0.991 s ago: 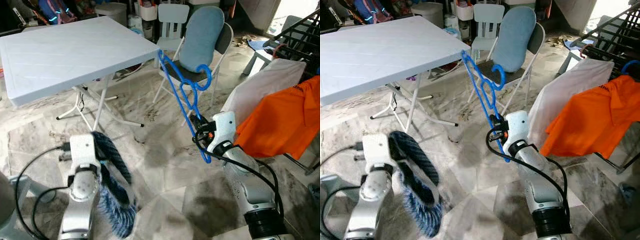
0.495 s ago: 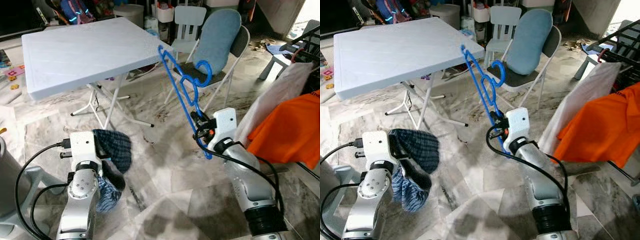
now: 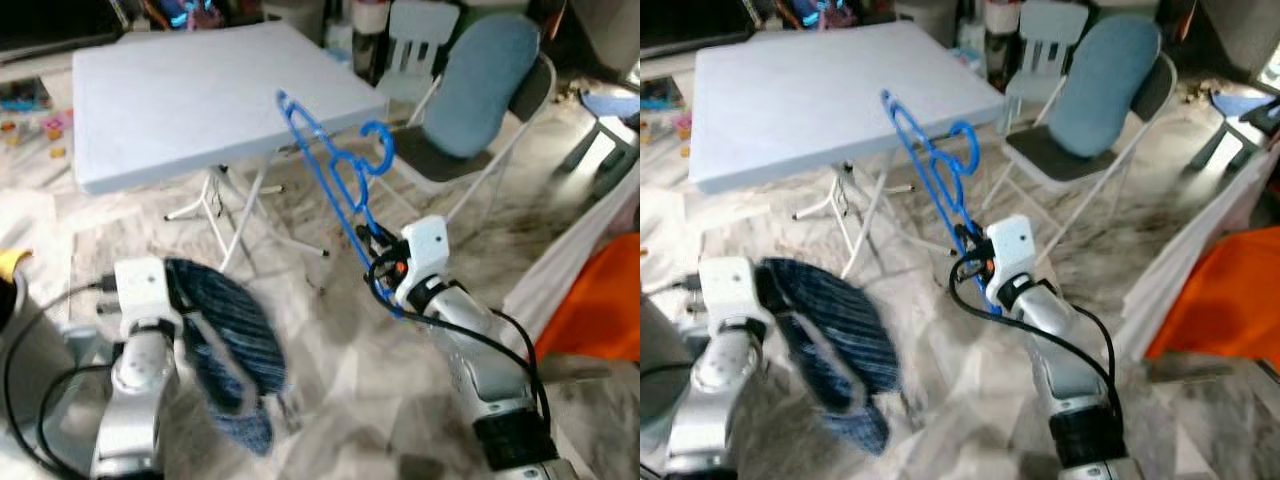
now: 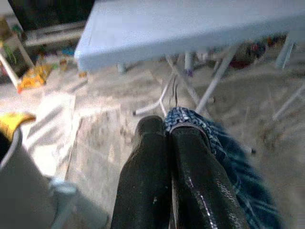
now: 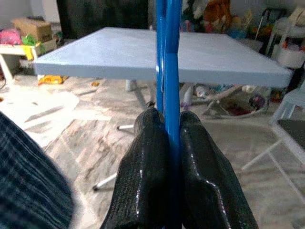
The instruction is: Hang hanger
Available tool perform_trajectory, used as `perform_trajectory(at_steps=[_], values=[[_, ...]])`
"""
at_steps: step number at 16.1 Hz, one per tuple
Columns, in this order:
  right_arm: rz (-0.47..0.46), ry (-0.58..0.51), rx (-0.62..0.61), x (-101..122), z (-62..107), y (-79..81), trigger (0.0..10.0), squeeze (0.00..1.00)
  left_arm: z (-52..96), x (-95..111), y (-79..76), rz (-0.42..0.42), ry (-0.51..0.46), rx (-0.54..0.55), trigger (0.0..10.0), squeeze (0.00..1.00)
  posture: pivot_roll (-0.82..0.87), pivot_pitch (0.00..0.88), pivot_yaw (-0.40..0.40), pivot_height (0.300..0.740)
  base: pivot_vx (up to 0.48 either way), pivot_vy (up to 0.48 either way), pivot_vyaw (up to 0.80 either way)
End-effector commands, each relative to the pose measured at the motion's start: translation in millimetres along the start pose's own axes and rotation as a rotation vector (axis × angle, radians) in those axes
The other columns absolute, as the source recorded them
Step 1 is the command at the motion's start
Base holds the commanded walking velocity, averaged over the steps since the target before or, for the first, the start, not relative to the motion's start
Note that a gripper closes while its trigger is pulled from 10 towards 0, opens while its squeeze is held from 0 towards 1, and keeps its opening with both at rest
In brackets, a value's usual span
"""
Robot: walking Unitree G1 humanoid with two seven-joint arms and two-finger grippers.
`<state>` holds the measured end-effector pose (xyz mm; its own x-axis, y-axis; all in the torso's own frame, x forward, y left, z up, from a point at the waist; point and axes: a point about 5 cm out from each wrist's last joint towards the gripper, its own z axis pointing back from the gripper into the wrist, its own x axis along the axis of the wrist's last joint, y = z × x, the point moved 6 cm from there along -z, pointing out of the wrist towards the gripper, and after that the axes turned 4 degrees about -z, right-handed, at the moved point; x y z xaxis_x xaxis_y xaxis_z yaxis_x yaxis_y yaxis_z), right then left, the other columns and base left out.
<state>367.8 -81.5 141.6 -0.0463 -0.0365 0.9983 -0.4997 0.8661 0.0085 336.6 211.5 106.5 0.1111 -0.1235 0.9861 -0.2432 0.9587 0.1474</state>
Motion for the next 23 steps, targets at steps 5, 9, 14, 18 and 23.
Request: perform_trajectory(at_steps=[5, 9, 14, 18, 23], values=[[0.033, -0.006, -0.006, 0.9, 2.8, -4.8, 10.0, 0.0, -3.5, 4.5, -8.0, 0.034, -0.002, -0.026, 10.0, 0.0, -0.1, 0.0, 0.013, 0.74, 0.395, 0.271, 0.53], [0.033, -0.006, -0.005, 0.3, 2.3, -4.6, 10.0, 0.0, -2.9, -0.8, -12.0, 0.058, 0.02, -0.036, 10.0, 0.0, -0.1, 0.0, 0.013, 0.74, 0.337, 0.339, 0.11], [0.045, -0.022, -0.023, 4.1, 0.5, -7.6, 10.0, 0.0, -5.8, 12.6, -13.5, 0.046, -0.037, -0.052, 10.0, 0.0, -0.1, 0.0, 0.009, 0.74, 0.335, 0.341, 0.0], [0.071, -0.038, 0.001, 7.4, 0.5, -3.0, 10.0, 0.0, -9.4, 31.9, -11.6, 0.084, -0.09, -0.037, 10.0, 0.0, -0.1, 0.0, 0.009, 0.74, 0.372, 0.302, 0.0], [0.059, -0.042, 0.002, 5.4, -0.2, 1.2, 10.0, 0.0, -13.2, 38.8, -15.8, 0.104, -0.105, -0.046, 10.0, 0.0, -0.09, 0.0, 0.007, 0.74, 0.441, 0.0, 0.2]])
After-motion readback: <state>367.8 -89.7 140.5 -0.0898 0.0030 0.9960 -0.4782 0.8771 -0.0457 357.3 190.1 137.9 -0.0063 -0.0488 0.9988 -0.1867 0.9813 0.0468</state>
